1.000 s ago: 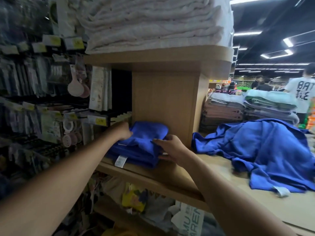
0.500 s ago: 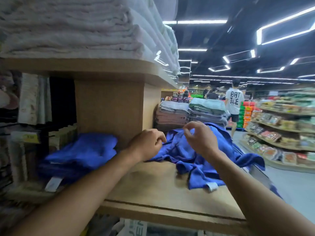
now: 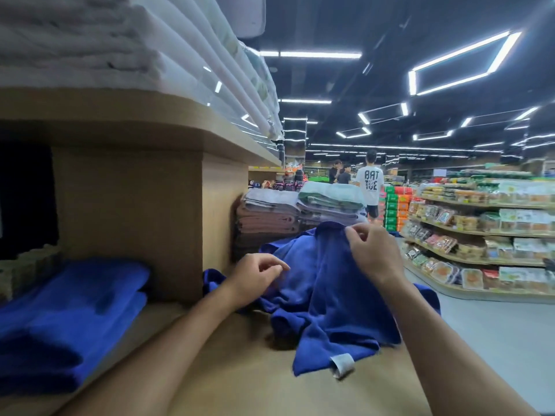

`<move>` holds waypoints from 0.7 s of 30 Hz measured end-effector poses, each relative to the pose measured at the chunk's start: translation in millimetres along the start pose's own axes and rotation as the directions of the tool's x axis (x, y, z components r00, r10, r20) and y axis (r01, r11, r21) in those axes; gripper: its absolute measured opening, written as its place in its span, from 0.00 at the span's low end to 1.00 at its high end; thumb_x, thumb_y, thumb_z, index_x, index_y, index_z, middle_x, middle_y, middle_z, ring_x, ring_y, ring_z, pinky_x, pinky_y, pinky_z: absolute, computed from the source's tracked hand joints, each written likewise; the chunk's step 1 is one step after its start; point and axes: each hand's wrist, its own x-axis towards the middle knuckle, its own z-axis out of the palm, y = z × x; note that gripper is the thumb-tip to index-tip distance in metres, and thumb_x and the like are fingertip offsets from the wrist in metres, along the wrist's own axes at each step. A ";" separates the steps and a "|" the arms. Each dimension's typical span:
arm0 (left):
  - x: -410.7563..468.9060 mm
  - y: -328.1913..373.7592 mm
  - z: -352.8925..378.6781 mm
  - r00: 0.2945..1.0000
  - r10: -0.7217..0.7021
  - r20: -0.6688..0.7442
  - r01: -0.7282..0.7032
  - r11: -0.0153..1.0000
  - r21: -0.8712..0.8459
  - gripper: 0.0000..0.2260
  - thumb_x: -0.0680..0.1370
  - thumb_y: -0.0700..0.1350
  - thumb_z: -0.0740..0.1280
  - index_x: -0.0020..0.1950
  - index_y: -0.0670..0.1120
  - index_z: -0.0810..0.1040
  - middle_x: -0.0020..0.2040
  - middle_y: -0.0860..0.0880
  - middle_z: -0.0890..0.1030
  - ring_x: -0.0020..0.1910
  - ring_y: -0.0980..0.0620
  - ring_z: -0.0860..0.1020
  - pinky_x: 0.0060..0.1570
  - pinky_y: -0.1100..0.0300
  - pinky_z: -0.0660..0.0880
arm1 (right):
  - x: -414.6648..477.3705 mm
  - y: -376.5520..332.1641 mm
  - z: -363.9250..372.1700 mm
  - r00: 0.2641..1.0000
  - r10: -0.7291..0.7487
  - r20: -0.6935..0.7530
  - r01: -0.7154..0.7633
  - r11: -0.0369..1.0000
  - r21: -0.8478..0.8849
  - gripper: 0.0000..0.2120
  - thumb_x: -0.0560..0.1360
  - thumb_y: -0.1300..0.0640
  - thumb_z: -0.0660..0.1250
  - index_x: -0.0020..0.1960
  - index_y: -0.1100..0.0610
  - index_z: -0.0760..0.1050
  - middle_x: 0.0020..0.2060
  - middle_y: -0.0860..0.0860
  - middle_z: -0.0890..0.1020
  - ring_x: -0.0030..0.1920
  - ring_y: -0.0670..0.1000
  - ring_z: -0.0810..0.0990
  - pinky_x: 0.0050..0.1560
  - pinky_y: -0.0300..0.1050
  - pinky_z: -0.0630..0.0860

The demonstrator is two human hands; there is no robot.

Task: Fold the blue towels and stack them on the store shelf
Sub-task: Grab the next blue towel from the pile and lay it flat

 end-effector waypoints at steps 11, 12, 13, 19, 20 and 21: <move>-0.7 11.4 -19.9 0.905 -0.354 0.237 0.424 0.698 -0.576 0.09 0.81 0.49 0.66 0.54 0.46 0.83 0.43 0.45 0.84 0.36 0.52 0.82 0.32 0.60 0.78 | -69.8 -74.1 28.2 0.651 -0.444 0.616 0.198 0.882 0.427 0.04 0.82 0.56 0.67 0.51 0.56 0.79 0.34 0.44 0.77 0.32 0.37 0.70 0.39 0.34 0.68; 1.4 10.1 -20.0 0.910 -0.384 0.157 0.394 0.680 -0.618 0.08 0.82 0.44 0.65 0.55 0.44 0.82 0.42 0.43 0.84 0.34 0.50 0.82 0.30 0.59 0.79 | -69.3 -72.8 27.2 0.644 -0.398 0.653 0.214 0.914 0.346 0.08 0.79 0.51 0.71 0.54 0.53 0.79 0.33 0.41 0.76 0.31 0.37 0.71 0.37 0.32 0.67; 3.5 8.8 -21.3 0.906 -0.414 0.089 0.365 0.657 -0.660 0.08 0.82 0.41 0.63 0.55 0.42 0.82 0.40 0.43 0.85 0.32 0.49 0.83 0.28 0.58 0.79 | -67.7 -71.2 24.8 0.641 -0.357 0.680 0.241 0.934 0.263 0.14 0.75 0.46 0.75 0.56 0.49 0.77 0.35 0.40 0.76 0.32 0.36 0.72 0.38 0.32 0.67; 12.5 1.2 -36.6 0.866 -0.495 -0.075 0.255 0.565 -0.785 0.10 0.79 0.31 0.57 0.51 0.41 0.75 0.32 0.42 0.79 0.26 0.49 0.79 0.24 0.61 0.77 | -55.8 -59.2 -3.5 0.509 -0.051 0.859 0.392 0.902 -0.179 0.21 0.65 0.37 0.77 0.50 0.48 0.76 0.43 0.44 0.81 0.43 0.48 0.80 0.39 0.42 0.75; 13.0 -0.8 -37.8 0.858 -0.509 -0.075 0.260 0.554 -0.791 0.11 0.78 0.31 0.55 0.50 0.41 0.75 0.33 0.41 0.77 0.27 0.48 0.78 0.24 0.61 0.77 | -53.8 -57.0 -7.1 0.483 0.003 0.876 0.385 0.898 -0.215 0.19 0.66 0.37 0.76 0.48 0.49 0.77 0.39 0.44 0.80 0.40 0.48 0.80 0.36 0.40 0.74; 13.3 -1.8 -38.5 0.849 -0.523 -0.072 0.265 0.540 -0.799 0.12 0.77 0.30 0.54 0.49 0.40 0.75 0.33 0.41 0.76 0.28 0.48 0.77 0.24 0.61 0.77 | -51.6 -55.9 -9.8 0.474 0.005 0.880 0.371 0.906 -0.205 0.17 0.69 0.39 0.75 0.47 0.50 0.78 0.36 0.45 0.79 0.37 0.47 0.79 0.33 0.38 0.73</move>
